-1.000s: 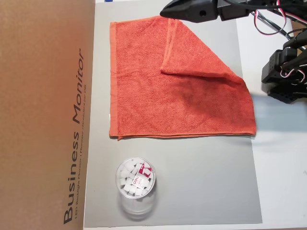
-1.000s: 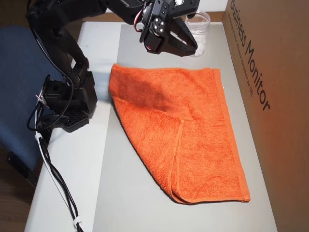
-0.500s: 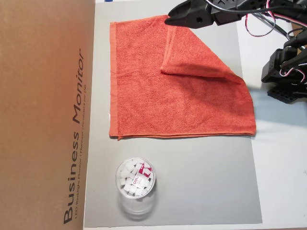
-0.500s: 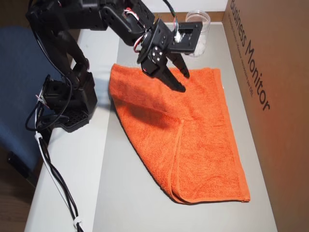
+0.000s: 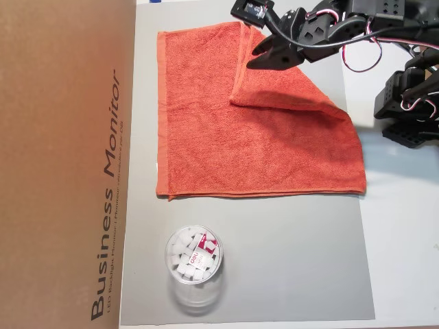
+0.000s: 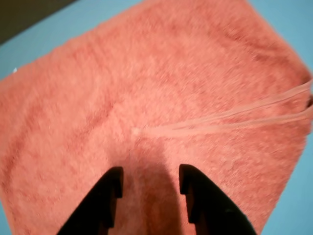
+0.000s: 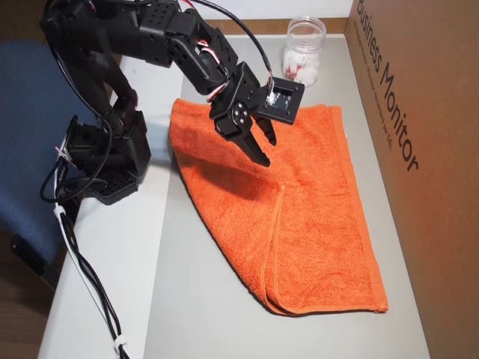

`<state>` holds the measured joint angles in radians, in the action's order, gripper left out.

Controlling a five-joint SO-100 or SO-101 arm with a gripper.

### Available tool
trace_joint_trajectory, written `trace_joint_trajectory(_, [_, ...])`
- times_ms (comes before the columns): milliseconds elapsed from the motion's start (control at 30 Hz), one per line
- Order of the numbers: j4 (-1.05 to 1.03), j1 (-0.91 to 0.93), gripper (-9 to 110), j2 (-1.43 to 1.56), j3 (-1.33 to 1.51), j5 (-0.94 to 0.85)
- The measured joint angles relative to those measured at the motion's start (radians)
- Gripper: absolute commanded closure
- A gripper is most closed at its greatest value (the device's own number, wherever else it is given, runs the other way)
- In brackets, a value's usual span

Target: Fold the blanket.

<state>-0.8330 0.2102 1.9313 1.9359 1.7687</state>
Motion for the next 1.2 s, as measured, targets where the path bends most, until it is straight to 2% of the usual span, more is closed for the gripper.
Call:
trace_joint_trajectory(400, [0.006,-0.021,91,-0.196,0.012,0.000])
trace_joint_trajectory(733, [0.008,-0.034,90,-0.377,-0.089,0.000])
trace_joint_trajectory(1200, [0.008,-0.098,90,-0.469,-0.152,0.000])
